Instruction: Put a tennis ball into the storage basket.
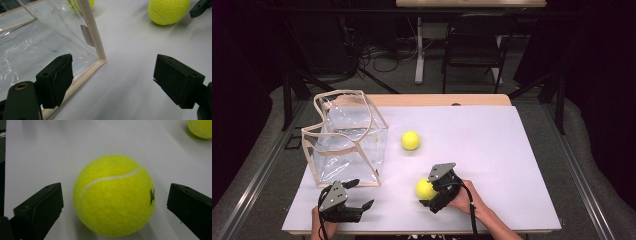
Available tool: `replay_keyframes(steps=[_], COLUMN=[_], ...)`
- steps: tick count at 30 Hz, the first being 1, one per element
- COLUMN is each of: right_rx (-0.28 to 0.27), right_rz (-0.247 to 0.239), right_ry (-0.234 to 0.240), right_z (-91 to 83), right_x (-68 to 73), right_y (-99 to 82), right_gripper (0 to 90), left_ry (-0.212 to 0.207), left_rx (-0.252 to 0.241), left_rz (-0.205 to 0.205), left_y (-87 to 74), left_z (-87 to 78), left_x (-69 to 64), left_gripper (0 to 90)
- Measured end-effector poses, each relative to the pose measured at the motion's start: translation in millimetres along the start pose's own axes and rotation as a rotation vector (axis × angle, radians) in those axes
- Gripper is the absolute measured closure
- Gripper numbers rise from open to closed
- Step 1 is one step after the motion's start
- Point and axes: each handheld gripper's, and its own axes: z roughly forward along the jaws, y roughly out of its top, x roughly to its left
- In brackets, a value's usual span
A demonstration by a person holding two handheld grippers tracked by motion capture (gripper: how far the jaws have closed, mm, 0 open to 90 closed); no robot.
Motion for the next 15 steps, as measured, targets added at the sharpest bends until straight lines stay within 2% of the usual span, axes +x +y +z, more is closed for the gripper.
replay_keyframes(steps=[7,15], right_rx=[0.008,0.046], right_rz=[-0.002,-0.013], right_ry=[0.007,-0.001], right_z=[2.8,6.7], right_x=[0.8,1.8], right_y=[-0.7,-1.1], right_gripper=[4.8,20.4], left_ry=[-0.001,-0.002], left_rx=[0.003,0.004], left_rz=[0.001,0.0], left_y=[-0.1,-0.2], left_z=[0.1,0.0], left_x=[0.0,-0.1], left_gripper=[15.9,15.9])
